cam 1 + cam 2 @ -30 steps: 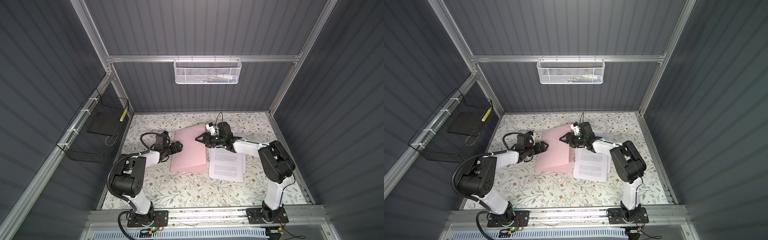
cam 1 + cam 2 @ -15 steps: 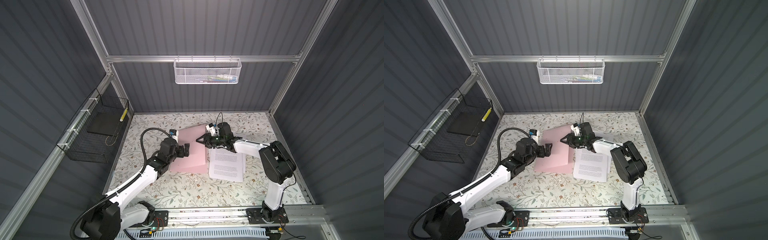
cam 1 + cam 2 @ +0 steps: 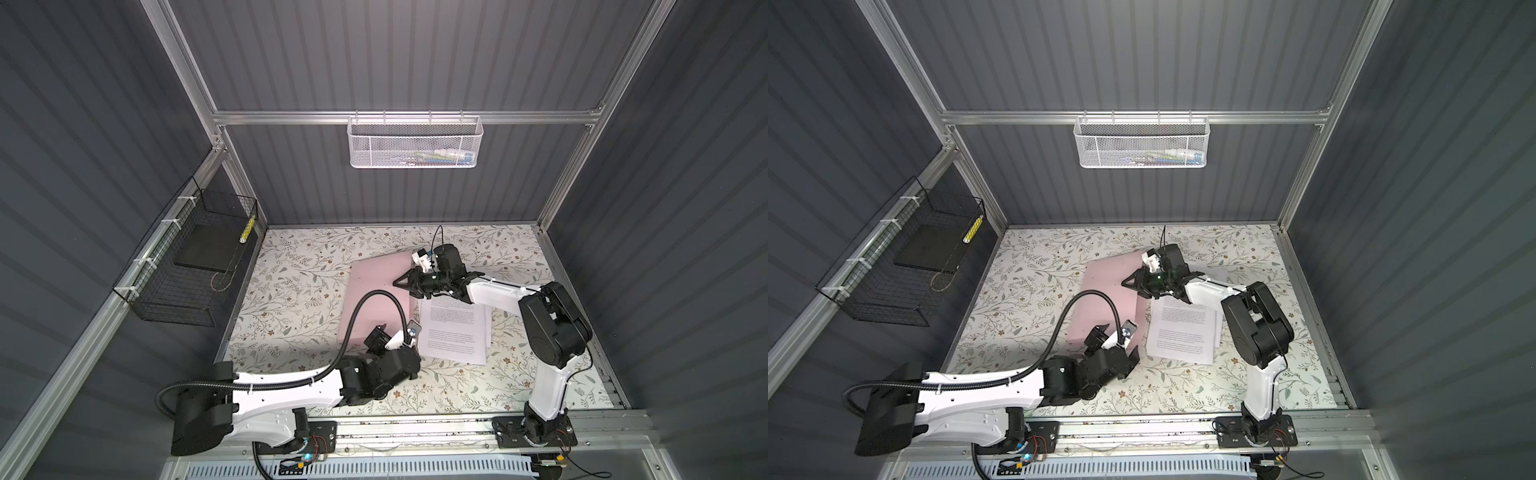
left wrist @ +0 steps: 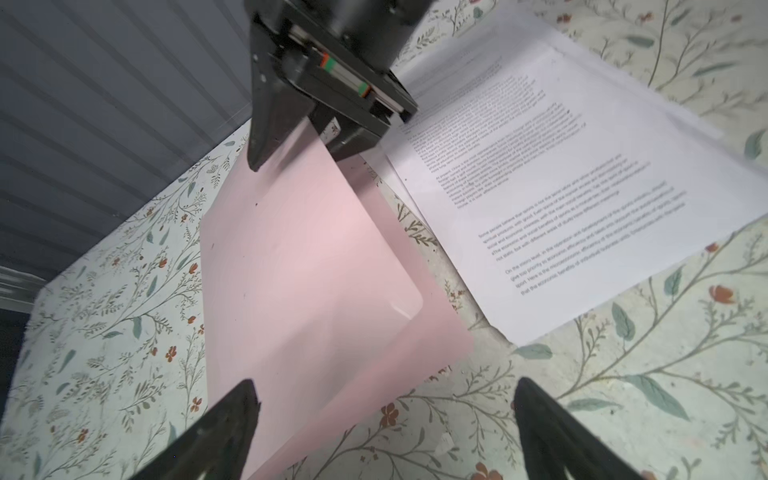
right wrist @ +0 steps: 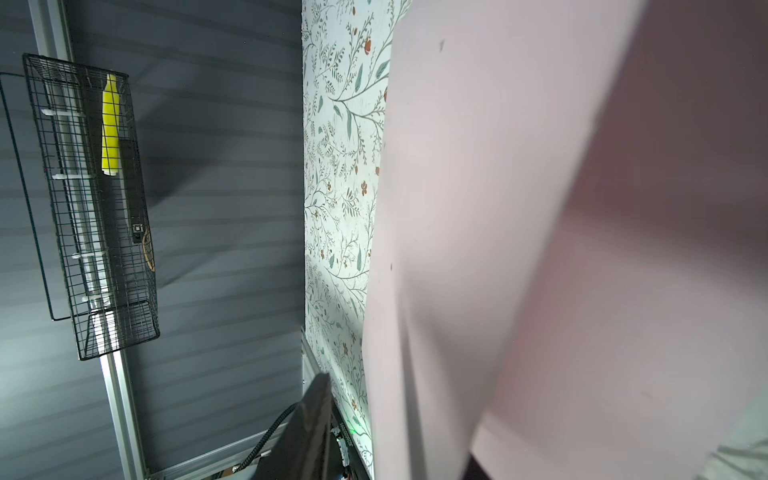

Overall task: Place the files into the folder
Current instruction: 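Grasp the pink folder cover edge with the left gripper and lift it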

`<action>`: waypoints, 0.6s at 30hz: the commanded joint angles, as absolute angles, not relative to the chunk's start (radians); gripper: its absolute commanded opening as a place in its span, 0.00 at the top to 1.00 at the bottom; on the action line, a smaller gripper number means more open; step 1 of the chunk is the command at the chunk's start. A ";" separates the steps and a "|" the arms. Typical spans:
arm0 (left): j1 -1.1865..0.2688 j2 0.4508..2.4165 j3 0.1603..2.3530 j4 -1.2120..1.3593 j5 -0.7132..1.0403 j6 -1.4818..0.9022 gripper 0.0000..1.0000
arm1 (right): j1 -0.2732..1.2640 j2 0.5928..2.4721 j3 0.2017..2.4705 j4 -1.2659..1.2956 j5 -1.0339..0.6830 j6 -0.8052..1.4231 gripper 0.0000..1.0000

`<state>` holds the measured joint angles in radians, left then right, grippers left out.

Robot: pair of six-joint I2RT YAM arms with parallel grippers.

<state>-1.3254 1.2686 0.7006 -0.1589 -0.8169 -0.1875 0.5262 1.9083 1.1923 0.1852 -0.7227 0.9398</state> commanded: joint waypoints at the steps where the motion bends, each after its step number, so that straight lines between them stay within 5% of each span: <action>1: -1.368 1.344 0.748 -0.216 -0.962 -0.180 0.04 | 0.531 1.926 1.215 0.174 -0.745 0.959 0.66; 8: -1.353 1.463 0.722 -0.105 -1.094 -0.155 0.09 | 0.532 1.918 1.185 0.213 -0.758 0.979 0.66; 18: -1.233 1.446 0.684 0.039 -0.998 -0.084 0.41 | 0.531 1.908 1.172 0.219 -0.771 0.982 0.67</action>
